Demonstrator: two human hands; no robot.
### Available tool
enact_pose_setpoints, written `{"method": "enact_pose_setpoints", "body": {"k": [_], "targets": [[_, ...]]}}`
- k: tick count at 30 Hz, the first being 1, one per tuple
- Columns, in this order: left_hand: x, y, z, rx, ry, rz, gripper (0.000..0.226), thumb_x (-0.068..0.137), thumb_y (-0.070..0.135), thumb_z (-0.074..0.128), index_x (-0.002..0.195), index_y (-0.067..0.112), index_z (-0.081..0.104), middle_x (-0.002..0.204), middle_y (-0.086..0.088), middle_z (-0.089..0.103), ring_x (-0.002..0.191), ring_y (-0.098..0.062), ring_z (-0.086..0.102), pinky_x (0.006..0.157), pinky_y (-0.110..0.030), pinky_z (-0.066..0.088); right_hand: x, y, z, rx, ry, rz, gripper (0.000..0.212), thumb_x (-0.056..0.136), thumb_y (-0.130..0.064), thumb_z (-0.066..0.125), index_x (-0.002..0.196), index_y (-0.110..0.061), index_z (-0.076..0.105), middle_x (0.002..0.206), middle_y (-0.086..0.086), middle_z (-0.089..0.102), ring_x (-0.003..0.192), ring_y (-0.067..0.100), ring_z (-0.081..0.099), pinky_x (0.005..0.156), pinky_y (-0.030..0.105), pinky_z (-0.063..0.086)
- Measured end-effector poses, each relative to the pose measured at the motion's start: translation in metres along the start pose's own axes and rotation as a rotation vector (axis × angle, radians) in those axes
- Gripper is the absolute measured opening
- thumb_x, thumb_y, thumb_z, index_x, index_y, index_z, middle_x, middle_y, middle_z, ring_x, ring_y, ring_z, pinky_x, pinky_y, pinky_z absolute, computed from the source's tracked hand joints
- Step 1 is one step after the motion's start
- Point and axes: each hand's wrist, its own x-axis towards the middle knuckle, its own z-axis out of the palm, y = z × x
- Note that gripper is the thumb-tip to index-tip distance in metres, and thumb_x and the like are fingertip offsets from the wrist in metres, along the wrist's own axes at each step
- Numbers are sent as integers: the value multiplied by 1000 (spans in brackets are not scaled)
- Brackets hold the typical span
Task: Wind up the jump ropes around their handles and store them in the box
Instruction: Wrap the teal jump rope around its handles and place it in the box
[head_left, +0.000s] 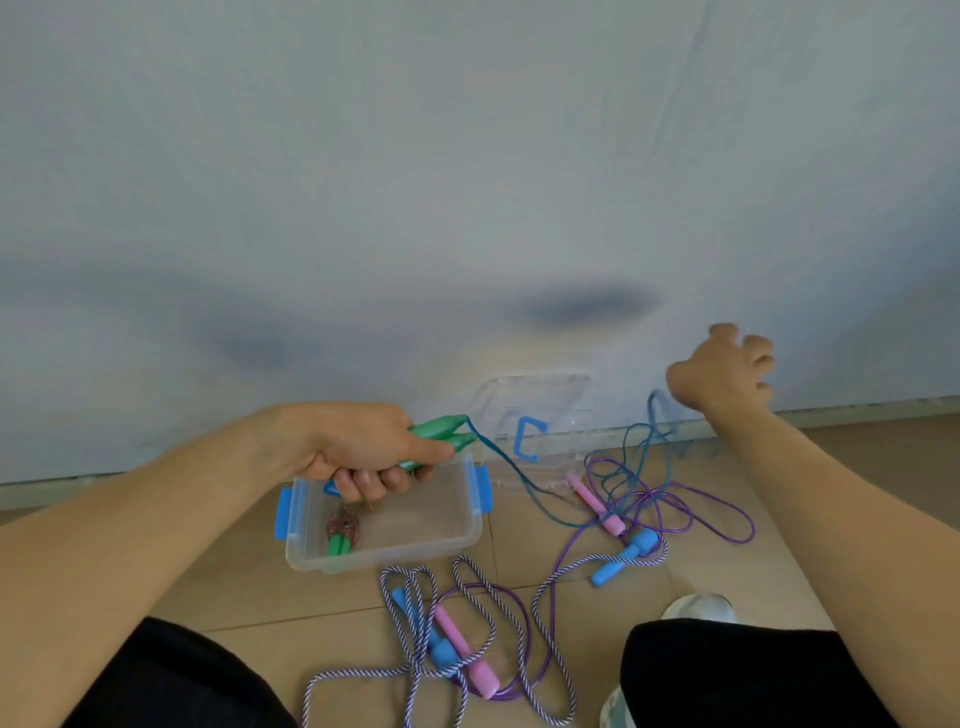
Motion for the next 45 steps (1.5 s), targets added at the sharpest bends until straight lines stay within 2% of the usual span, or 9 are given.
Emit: {"method": "enact_pose_setpoints", "body": {"k": [5, 8, 10, 12, 16, 25, 31, 37, 45], "targets": [[-3, 11, 13, 12, -103, 103, 34, 94, 46, 57, 81, 15, 50, 56, 5, 36, 39, -7, 24, 35, -17, 18, -53, -34, 7, 252, -397, -555, 20, 96, -20, 57, 103, -10, 72, 104, 9, 73, 96, 24, 67, 86, 33, 52], [-6, 17, 17, -34, -142, 191, 36, 94, 48, 57, 79, 16, 49, 57, 5, 35, 42, -9, 23, 40, -21, 15, -100, -58, 2, 577, -936, -510, 43, 102, -36, 45, 106, -1, 70, 104, 15, 73, 95, 26, 69, 91, 35, 55], [-9, 20, 16, -123, -180, 245, 37, 92, 51, 59, 78, 18, 49, 58, 4, 34, 44, -8, 23, 42, -22, 14, -117, -63, 0, 636, -1135, -505, 49, 103, -39, 41, 107, 0, 69, 103, 20, 71, 92, 27, 67, 84, 30, 55], [-13, 21, 14, -248, -215, 295, 34, 89, 50, 58, 77, 19, 51, 59, 3, 33, 43, -8, 23, 40, -20, 15, -122, -66, -2, 749, -1223, -498, 47, 101, -40, 46, 106, 1, 69, 96, 23, 68, 85, 33, 63, 83, 36, 55], [-18, 23, 11, -482, -251, 397, 31, 89, 47, 58, 78, 19, 53, 60, 4, 31, 43, -6, 21, 39, -18, 18, -112, -67, -5, 1059, -1243, -392, 34, 92, -38, 56, 103, -7, 67, 80, 5, 51, 58, 14, 40, 60, 27, 40], [-27, 36, 15, -794, -414, 505, 29, 86, 45, 63, 73, 20, 59, 53, 9, 33, 37, -1, 28, 33, -16, 20, -103, -64, 3, 1456, -1454, -364, 20, 91, -27, 60, 107, -17, 66, 83, -6, 53, 61, 7, 40, 60, 22, 28], [-29, 40, 17, -841, -283, 536, 30, 91, 43, 55, 72, 20, 56, 53, 9, 30, 37, -2, 24, 34, -16, 16, -119, -74, 17, 1375, -1227, -325, 29, 92, -40, 61, 96, -11, 57, 79, -1, 53, 61, 10, 37, 60, 24, 32], [-13, 33, 18, -731, 50, 466, 28, 92, 39, 54, 78, 16, 47, 56, 4, 29, 41, -6, 19, 38, -18, 11, -154, -76, 19, 888, -707, -581, 30, 101, -10, 44, 82, -22, 64, 58, -13, 53, 50, 12, 38, 50, 25, 34], [-2, 29, 22, -501, 241, 374, 20, 101, 29, 51, 93, 12, 46, 59, 0, 38, 45, -11, 22, 42, -19, 13, -148, -71, 16, 434, -573, -714, 31, 99, -14, 43, 74, -8, 58, 65, 9, 59, 43, 6, 35, 44, 18, 31]]}}
